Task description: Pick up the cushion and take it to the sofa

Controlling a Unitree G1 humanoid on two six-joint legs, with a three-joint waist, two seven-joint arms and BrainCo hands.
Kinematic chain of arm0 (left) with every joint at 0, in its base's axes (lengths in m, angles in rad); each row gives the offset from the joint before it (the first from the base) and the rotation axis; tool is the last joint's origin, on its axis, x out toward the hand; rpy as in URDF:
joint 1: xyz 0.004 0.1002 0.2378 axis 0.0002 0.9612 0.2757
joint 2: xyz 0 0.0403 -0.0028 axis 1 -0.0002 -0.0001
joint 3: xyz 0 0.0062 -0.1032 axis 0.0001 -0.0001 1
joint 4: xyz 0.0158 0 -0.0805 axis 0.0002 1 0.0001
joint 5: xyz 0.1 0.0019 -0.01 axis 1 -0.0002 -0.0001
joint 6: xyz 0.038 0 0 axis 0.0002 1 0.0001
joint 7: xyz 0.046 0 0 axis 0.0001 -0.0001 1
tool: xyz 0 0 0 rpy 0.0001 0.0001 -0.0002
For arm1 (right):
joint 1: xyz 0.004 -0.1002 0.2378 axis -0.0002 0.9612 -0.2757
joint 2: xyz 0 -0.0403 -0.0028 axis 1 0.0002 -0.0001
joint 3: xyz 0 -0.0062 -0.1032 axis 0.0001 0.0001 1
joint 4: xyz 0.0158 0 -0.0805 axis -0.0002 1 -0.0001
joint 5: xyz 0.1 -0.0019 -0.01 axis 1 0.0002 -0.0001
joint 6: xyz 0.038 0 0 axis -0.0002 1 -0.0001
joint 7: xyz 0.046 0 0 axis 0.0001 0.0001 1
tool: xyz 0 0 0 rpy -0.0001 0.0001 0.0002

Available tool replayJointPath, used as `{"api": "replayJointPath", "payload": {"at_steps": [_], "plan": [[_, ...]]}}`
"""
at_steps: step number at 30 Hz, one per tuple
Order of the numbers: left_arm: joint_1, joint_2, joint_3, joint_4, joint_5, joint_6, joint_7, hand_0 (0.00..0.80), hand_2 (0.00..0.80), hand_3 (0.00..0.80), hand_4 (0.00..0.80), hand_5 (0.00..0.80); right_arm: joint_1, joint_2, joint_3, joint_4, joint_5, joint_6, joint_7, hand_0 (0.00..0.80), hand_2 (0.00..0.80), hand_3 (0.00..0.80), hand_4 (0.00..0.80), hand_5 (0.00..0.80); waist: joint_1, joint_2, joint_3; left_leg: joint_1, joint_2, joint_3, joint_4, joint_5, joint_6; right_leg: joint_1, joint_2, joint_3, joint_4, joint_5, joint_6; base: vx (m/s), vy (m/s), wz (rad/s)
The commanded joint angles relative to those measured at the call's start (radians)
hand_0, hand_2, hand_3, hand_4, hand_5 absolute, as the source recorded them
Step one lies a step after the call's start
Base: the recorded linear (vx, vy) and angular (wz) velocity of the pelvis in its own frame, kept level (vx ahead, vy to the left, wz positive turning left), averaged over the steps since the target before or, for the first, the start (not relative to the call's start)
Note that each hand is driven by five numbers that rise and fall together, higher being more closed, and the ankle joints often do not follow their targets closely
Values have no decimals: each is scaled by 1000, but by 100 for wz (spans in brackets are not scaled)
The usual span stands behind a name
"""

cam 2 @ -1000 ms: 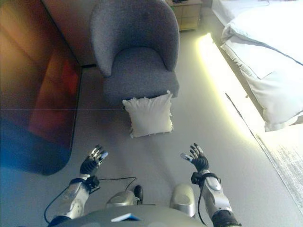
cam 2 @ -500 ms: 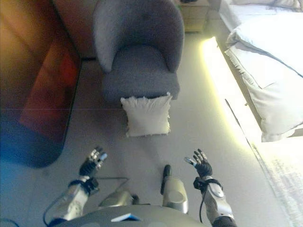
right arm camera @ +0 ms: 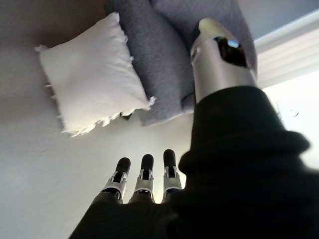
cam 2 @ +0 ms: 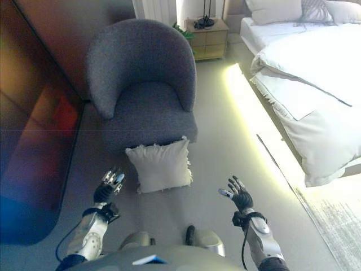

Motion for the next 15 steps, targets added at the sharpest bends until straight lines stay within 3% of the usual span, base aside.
{"api": "replayJointPath", "payload": {"at_steps": [1, 4, 7, 11, 14, 15], "plan": [[-2, 39, 48, -104, -14, -48, 0, 0, 0, 0, 0, 0, -15, -13, -13, -79, 18, -50, 5, 0, 0, 0, 0, 0, 26, 11, 49, 14, 11, 18, -275, 152, 14, 42, -25, 113, 16, 1, 118, 299, 169, -22], [22, 34, 74, -106, -13, -46, -18, 0, 0, 0, 0, 0, 26, -7, -29, -83, 16, -62, 25, 0, 0, 0, 0, 0, 46, 24, 46, -7, 44, 3, -455, 212, -19, 110, -19, 143, -2, -27, 133, 313, 153, -12], [51, 26, 102, -109, -20, -51, -21, 0, 0, 0, 0, 0, 38, -7, -43, -77, 21, -41, 52, 0, 0, 0, 0, 0, 66, 27, 37, -18, 64, -58, -544, 246, -31, 179, -33, 191, -30, -46, 148, 341, 168, -31], [68, 31, 125, -112, -44, -60, -13, 0, 0, 0, 0, 0, 44, -10, -50, -89, -3, -24, 79, 0, 0, 0, 0, 0, 68, 43, 27, -49, 99, -17, -561, 254, -43, 232, -57, 186, -32, -87, 158, 299, 244, -39], [57, 41, 124, -106, -64, -61, -10, 0, 0, 0, 0, 0, 6, -1, -24, -86, 2, -24, 34, 0, 0, 0, 0, 0, 79, 48, 29, -24, 72, -18, -539, 244, -21, 232, -92, 170, 4, -85, 180, 287, 269, -20], [50, 46, 122, -100, -64, -57, -21, 0, 0, 0, 0, 0, -10, 7, -20, -85, 7, -19, 15, 0, 0, 0, 0, 0, 86, 42, 30, -28, 44, -23, -498, 218, -2, 231, -118, 158, 31, -60, 199, 284, 263, 6]]}}
